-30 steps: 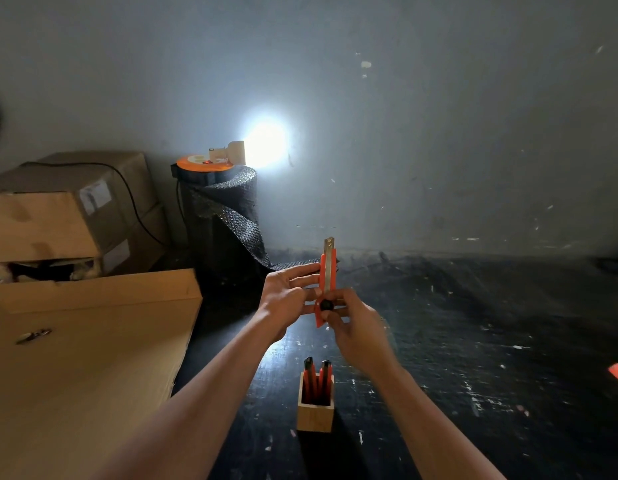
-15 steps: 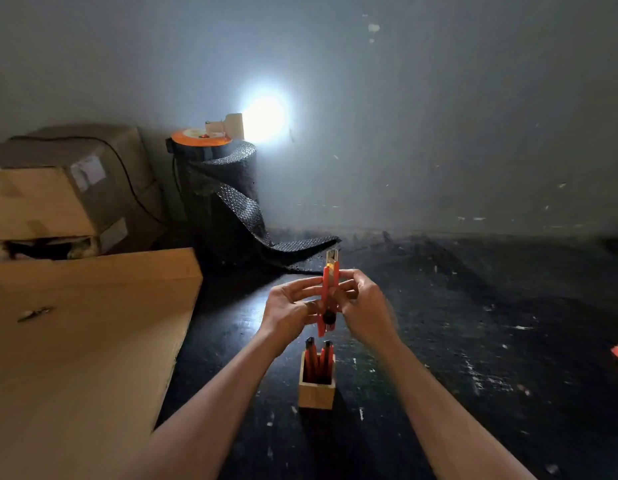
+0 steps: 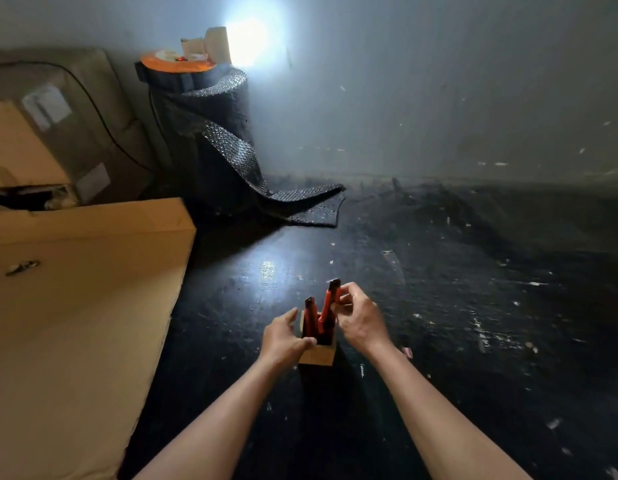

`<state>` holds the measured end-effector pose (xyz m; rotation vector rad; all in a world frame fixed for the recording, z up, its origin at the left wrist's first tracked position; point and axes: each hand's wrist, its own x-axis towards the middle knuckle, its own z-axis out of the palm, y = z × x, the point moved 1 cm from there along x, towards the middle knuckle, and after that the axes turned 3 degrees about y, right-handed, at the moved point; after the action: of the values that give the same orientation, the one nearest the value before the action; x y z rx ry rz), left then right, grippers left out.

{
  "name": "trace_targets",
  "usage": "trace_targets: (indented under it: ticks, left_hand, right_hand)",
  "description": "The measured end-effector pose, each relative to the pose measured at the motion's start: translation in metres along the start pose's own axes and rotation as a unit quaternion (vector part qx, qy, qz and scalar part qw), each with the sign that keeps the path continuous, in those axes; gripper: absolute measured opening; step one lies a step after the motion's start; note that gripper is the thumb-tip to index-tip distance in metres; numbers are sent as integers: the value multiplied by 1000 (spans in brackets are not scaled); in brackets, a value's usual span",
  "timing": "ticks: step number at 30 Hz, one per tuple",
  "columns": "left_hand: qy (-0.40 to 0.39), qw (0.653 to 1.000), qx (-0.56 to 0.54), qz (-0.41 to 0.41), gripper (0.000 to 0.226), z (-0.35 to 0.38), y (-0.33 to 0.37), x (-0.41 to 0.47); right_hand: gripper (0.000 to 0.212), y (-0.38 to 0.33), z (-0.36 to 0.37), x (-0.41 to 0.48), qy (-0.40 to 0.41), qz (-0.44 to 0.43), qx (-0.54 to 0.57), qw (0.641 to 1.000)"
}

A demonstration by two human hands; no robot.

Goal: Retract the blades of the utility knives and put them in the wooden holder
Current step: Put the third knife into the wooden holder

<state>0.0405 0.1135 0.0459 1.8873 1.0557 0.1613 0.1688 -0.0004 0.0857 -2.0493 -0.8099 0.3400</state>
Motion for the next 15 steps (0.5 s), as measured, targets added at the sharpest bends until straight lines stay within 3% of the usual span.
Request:
trace_targets:
  ticks: [4, 9, 15]
  left_hand:
    - [-4, 1000, 16, -17, 100, 12, -13, 6]
    - [-6, 1000, -6, -4, 79, 19, -23, 7]
    - [1, 999, -37, -17, 74, 18, -23, 3]
  right_hand:
    - [5, 17, 16, -4, -25, 30, -17, 999]
    - [9, 31, 26, -6, -49, 37, -65, 996]
    - [10, 34, 32, -3, -49, 47, -66, 995]
